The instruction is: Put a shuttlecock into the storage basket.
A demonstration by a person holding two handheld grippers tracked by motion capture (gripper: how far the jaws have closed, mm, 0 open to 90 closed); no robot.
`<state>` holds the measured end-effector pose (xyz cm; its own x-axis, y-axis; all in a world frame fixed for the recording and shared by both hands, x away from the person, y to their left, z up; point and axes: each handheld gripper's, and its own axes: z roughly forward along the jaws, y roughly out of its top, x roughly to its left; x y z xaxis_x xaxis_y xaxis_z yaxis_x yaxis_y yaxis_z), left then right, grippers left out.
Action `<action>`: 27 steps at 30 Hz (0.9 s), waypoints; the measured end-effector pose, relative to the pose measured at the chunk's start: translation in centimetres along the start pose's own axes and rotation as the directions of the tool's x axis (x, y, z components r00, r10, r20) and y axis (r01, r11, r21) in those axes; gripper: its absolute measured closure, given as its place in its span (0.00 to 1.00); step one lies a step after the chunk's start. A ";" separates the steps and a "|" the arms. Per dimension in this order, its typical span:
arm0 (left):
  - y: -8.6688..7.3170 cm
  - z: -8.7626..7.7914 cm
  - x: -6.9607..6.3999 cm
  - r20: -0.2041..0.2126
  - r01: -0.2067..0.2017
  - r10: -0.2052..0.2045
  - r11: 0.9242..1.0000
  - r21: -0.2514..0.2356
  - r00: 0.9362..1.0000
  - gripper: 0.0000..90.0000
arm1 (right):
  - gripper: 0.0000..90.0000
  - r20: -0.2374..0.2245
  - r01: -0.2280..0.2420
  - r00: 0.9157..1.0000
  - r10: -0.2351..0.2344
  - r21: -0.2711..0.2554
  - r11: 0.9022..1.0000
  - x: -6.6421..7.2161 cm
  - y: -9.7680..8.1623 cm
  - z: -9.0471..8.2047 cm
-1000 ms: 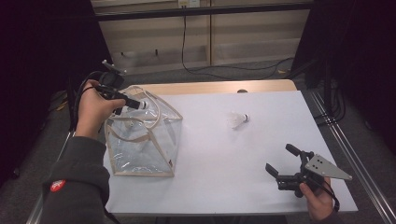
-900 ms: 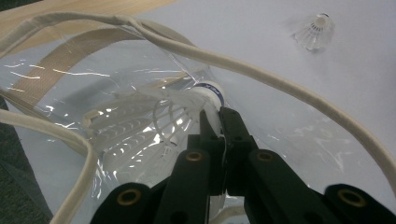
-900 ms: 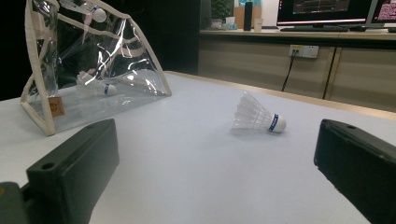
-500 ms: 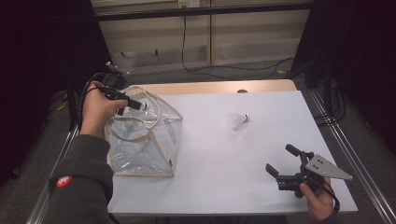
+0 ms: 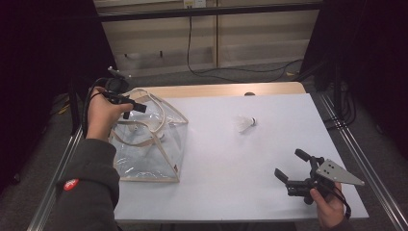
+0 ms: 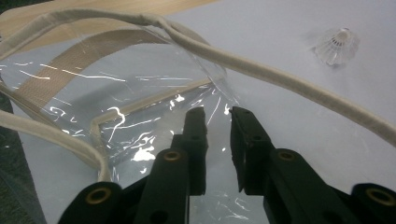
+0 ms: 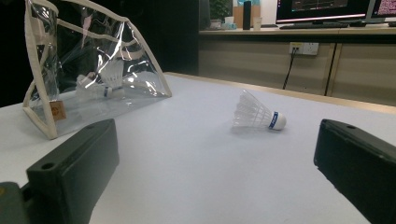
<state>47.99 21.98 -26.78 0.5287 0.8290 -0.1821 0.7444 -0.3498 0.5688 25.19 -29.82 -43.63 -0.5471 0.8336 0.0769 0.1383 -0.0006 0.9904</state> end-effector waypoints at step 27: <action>-0.3 -3.5 -2.4 0.125 0.043 -0.033 0.996 -0.081 0.992 0.53 | 0.00 0.003 0.016 1.000 -0.016 -0.001 1.000 0.1 0.1 0.0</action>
<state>45.11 21.63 -23.69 0.5511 0.7788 -0.2995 0.7309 -0.2773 0.6236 25.11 -29.72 -43.49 -0.5468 0.8351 0.0604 0.1283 0.0123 0.9917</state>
